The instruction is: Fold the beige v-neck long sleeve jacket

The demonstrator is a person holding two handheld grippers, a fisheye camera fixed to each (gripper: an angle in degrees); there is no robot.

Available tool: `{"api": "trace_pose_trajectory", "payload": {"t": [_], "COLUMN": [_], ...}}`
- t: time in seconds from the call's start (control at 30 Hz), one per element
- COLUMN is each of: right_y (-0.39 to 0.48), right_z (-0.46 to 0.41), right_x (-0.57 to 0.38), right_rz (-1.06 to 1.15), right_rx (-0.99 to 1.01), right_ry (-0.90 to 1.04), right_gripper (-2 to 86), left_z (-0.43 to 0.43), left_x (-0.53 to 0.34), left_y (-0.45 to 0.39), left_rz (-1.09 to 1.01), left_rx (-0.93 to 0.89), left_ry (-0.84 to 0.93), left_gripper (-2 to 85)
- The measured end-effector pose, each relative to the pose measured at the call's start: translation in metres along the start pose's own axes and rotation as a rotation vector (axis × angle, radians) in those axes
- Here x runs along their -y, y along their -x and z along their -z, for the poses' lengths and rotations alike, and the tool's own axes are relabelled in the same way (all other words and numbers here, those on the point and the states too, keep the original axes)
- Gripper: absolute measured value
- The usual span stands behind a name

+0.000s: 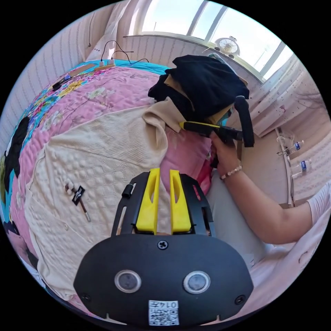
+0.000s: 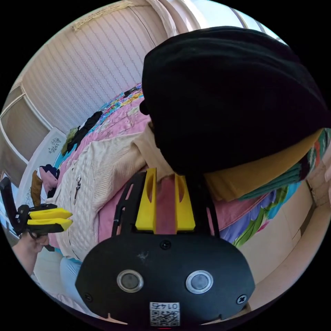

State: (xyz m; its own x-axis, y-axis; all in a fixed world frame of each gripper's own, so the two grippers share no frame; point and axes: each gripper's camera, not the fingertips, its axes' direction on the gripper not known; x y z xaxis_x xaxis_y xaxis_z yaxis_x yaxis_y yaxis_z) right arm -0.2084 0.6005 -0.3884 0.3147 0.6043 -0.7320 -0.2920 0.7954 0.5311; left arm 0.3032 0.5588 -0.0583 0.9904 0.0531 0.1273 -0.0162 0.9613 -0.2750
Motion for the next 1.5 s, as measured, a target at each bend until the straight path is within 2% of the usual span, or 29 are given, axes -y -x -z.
{"api": "trace_pose_trajectory", "payload": {"t": [0.1,0.27,0.37,0.53,0.7,0.8,0.9,1.0,1.1,1.27,1.37,1.43,1.5], "right_y": [-0.008,-0.008,0.015,0.035,0.032,0.043,0.063,0.082,0.117,0.214,0.311,0.406,0.484], "right_z": [0.018,0.031,0.053,0.104,0.100,0.095,0.082,0.060,0.060,0.048,0.016,-0.032,-0.067], "right_x": [-0.004,-0.003,0.001,0.036,0.052,0.060,0.071,0.076,0.068,0.052,0.038,0.025,0.009], "right_rz": [0.002,0.021,0.164,0.222,0.172,0.183,0.206,0.186,0.184,0.212,0.365,0.510,0.618], "right_rx": [0.058,0.174,0.305,0.244,0.148,0.124,0.057,0.013,-0.041,-0.148,0.073,0.366,0.522], "right_ry": [-0.096,-0.148,-0.219,-0.257,-0.167,-0.145,-0.083,0.006,-0.046,-0.045,0.010,0.158,0.293], "right_gripper": [1.5,0.4,0.4,0.4,0.5,0.7,1.1,2.0,4.8,6.8,6.9,6.9,7.0], "left_z": [-0.022,-0.018,-0.009,-0.023,-0.068,-0.066,-0.040,0.004,0.050,0.128,0.162,0.176,0.184], "left_x": [0.015,0.000,-0.008,-0.006,-0.013,-0.030,-0.062,-0.125,-0.220,-0.430,-0.539,-0.595,-0.645], "left_y": [-0.007,-0.013,-0.006,0.003,0.005,0.003,0.013,0.026,0.051,0.107,0.130,0.144,0.160], "left_rz": [0.023,0.036,0.061,0.078,0.067,0.028,0.049,0.060,0.156,0.576,0.768,0.886,1.008], "left_rx": [0.074,0.086,0.144,0.043,-0.082,-0.035,-0.124,-0.141,-0.103,0.134,0.295,0.383,0.433], "left_ry": [0.039,-0.030,-0.098,-0.094,0.074,0.058,-0.014,-0.108,-0.162,-0.270,-0.348,-0.386,-0.420], "left_gripper": [5.9,5.8,6.0,6.3,7.5,7.9,7.6,7.4,7.0,6.4,6.4,6.4,6.4]}}
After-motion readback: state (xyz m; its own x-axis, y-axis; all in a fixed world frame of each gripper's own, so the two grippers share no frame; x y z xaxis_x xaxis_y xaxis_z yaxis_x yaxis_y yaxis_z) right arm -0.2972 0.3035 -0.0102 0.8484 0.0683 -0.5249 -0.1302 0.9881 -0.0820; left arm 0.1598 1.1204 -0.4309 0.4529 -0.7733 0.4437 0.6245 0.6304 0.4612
